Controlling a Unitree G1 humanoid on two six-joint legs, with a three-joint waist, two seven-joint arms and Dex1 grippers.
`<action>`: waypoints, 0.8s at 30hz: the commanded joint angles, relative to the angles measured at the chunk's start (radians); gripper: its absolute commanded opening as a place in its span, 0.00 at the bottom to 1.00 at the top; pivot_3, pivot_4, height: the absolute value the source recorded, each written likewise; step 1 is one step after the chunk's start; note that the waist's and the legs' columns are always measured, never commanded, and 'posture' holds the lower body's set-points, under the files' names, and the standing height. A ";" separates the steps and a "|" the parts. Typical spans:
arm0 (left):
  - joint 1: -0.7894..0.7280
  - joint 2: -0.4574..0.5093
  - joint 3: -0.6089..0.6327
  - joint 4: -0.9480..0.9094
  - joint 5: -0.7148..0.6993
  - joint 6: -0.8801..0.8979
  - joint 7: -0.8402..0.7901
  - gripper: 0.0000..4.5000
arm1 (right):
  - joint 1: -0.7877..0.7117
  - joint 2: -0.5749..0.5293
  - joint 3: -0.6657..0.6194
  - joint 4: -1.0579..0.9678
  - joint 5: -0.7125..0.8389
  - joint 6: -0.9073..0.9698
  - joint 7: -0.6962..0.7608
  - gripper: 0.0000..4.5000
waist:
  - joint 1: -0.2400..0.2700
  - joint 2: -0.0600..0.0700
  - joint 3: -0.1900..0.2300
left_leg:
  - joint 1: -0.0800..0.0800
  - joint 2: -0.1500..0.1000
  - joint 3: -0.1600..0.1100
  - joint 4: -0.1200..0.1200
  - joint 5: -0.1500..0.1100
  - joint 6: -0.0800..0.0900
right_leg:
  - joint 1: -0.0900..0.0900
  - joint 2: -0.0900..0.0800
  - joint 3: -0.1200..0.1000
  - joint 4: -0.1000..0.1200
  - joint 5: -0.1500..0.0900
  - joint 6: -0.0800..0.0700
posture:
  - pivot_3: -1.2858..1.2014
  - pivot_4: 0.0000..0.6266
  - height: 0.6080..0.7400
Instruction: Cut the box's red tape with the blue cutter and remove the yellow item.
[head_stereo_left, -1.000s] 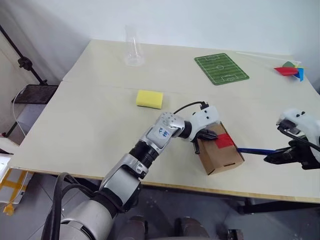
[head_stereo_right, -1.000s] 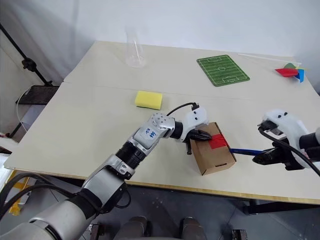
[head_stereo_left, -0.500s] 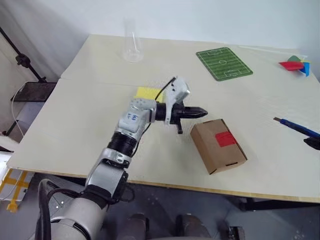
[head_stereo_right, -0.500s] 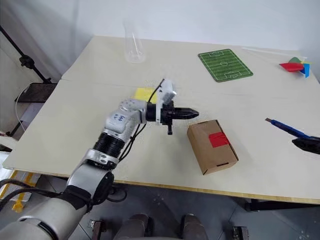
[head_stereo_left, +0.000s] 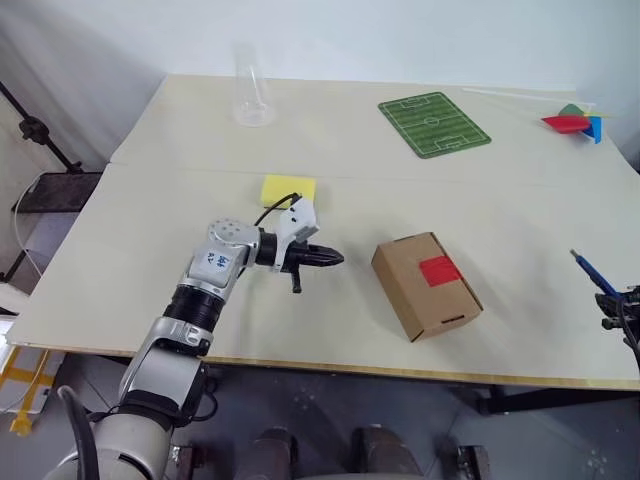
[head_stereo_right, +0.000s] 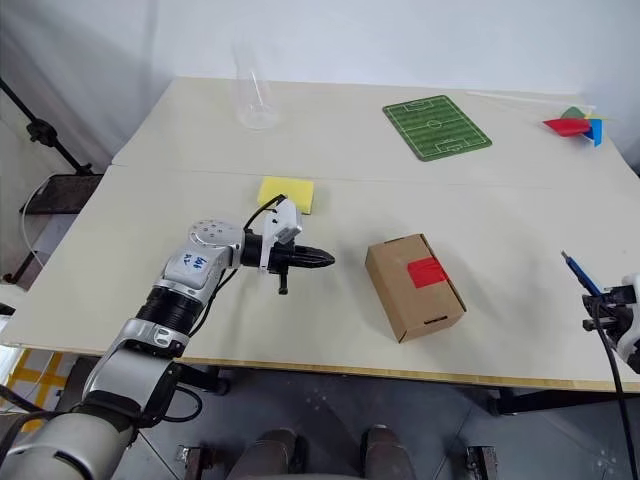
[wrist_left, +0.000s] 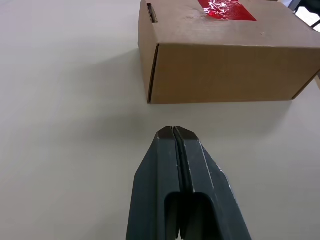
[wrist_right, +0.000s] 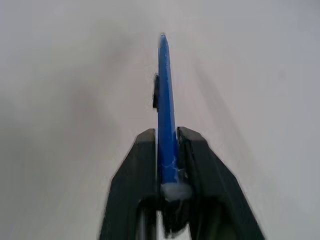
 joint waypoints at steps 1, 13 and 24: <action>0.026 0.000 0.003 -0.080 -0.017 0.048 0.018 0.00 | 0.019 -0.024 -0.081 -0.034 0.044 -0.078 0.072 0.40 | 0.000 0.001 0.000 | 0.000 0.000 0.000 0.000 0.000 0.000 | 0.000 0.000 0.000 0.000 0.000 0.000 | 0.52 0.24 1.00; 0.082 -0.088 -0.071 -0.187 0.010 0.267 0.145 0.00 | -0.020 0.005 0.220 -0.278 -0.071 -0.096 0.046 0.02 | 0.001 0.002 0.000 | 0.001 0.000 0.000 0.004 0.000 0.000 | 0.002 0.001 0.001 0.001 0.000 0.000 | 0.52 0.24 1.00; 0.056 -0.163 -0.103 -0.198 -0.012 0.376 0.187 0.00 | -0.145 0.115 0.472 -0.280 -0.107 -0.051 0.051 0.02 | -0.001 0.002 0.000 | 0.000 0.000 -0.001 0.007 0.000 0.000 | 0.001 0.001 0.000 0.008 0.000 0.000 | 0.52 0.24 1.00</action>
